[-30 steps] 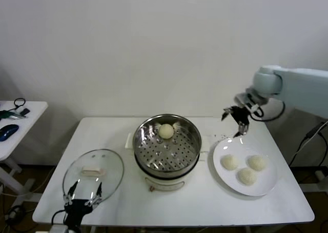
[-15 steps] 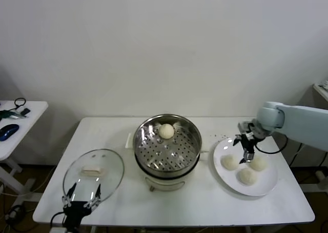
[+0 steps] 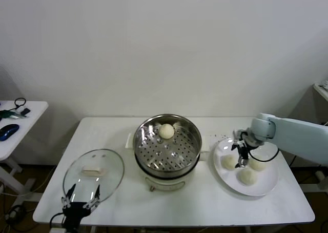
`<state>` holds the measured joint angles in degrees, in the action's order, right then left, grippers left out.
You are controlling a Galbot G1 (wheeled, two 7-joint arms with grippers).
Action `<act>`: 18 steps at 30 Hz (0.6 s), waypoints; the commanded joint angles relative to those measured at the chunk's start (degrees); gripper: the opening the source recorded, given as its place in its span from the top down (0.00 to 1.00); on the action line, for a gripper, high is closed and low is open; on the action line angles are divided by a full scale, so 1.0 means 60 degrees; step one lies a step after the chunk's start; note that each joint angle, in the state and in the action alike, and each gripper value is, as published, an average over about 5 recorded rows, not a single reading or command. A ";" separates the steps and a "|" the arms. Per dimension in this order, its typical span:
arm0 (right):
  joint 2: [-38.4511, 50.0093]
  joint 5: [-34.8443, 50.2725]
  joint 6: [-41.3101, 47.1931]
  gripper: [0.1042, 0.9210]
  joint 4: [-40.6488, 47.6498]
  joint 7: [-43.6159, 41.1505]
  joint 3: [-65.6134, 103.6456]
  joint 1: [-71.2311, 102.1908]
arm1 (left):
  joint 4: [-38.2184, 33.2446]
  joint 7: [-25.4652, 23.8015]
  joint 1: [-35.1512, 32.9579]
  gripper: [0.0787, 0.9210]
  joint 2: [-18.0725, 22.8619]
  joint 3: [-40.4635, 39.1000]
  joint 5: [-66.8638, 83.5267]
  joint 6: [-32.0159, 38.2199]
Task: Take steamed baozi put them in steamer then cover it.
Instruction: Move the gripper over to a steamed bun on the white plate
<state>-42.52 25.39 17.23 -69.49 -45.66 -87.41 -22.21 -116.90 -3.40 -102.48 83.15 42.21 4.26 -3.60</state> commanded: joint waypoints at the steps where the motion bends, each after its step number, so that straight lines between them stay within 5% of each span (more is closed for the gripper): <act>1: -0.0182 -0.0150 0.0236 0.14 0.0295 0.0154 0.0546 0.0719 | 0.0008 0.0003 -0.0003 0.12 -0.0026 0.0015 0.0020 0.0013; 18: -0.0045 -0.0004 0.0073 0.34 0.0180 -0.0266 0.0361 -0.0125 | -0.0022 0.0013 0.0044 0.12 0.0040 -0.0043 -0.0012 -0.0012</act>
<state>-42.87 24.74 17.71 -68.23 -46.64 -85.10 -20.71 -116.95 -3.33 -102.15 83.34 41.98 4.25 -3.72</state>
